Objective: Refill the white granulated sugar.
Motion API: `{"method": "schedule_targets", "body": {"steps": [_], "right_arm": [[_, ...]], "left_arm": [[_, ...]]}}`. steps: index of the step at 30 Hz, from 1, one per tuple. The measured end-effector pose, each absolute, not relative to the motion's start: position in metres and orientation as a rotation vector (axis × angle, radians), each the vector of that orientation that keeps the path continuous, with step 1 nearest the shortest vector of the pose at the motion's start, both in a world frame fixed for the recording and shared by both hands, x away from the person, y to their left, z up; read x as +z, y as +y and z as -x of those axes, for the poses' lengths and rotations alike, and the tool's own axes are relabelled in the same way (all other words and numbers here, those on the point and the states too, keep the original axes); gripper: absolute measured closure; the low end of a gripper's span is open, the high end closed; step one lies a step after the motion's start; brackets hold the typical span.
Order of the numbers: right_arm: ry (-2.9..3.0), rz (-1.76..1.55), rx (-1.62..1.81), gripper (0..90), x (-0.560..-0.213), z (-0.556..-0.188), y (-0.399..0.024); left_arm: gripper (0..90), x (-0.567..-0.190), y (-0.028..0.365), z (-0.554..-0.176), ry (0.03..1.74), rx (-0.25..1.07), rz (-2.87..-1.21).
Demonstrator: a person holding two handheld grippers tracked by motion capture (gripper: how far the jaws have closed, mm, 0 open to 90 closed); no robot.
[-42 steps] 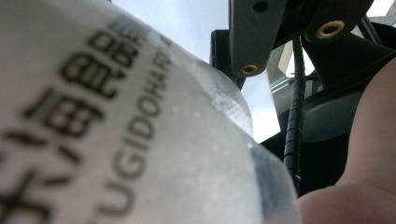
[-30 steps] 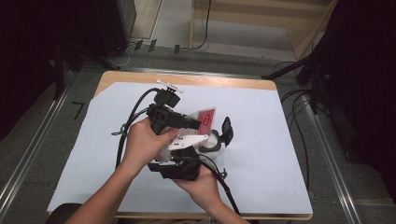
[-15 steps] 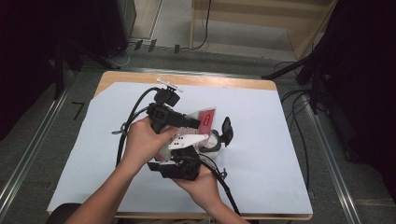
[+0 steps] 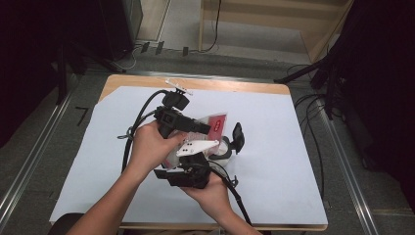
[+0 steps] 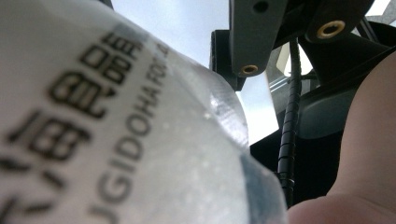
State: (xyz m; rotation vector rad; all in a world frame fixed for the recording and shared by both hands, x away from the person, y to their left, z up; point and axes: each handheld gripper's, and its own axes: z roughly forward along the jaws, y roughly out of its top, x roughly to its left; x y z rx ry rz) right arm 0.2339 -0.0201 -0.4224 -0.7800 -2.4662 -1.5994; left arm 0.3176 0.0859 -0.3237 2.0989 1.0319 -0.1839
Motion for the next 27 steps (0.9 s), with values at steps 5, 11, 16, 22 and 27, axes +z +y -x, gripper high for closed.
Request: {"method": "schedule_targets", "body": {"steps": [5,11,16,22,27], "right_arm": [[-2.458,0.794,-1.599,63.4,-0.423,-0.235,-0.022],[-2.456,0.797,-1.604,63.4,-0.422,-0.236,-0.022],[-2.454,0.798,-1.61,63.4,-0.422,-0.237,-0.023],[-2.461,0.797,-1.606,63.3,-0.422,-0.237,-0.023],[-2.472,0.789,-1.604,61.7,-0.422,-0.237,-0.021]], "left_arm": [[67.4,-0.325,0.084,-0.321,1.026,-0.201,-2.103],[67.2,-0.324,0.082,-0.325,1.027,-0.213,-2.115],[67.3,-0.323,0.08,-0.328,1.026,-0.219,-2.131],[67.4,-0.323,0.08,-0.329,1.022,-0.226,-2.137],[70.3,-0.323,0.081,-0.33,1.036,-0.236,-2.133]]}}
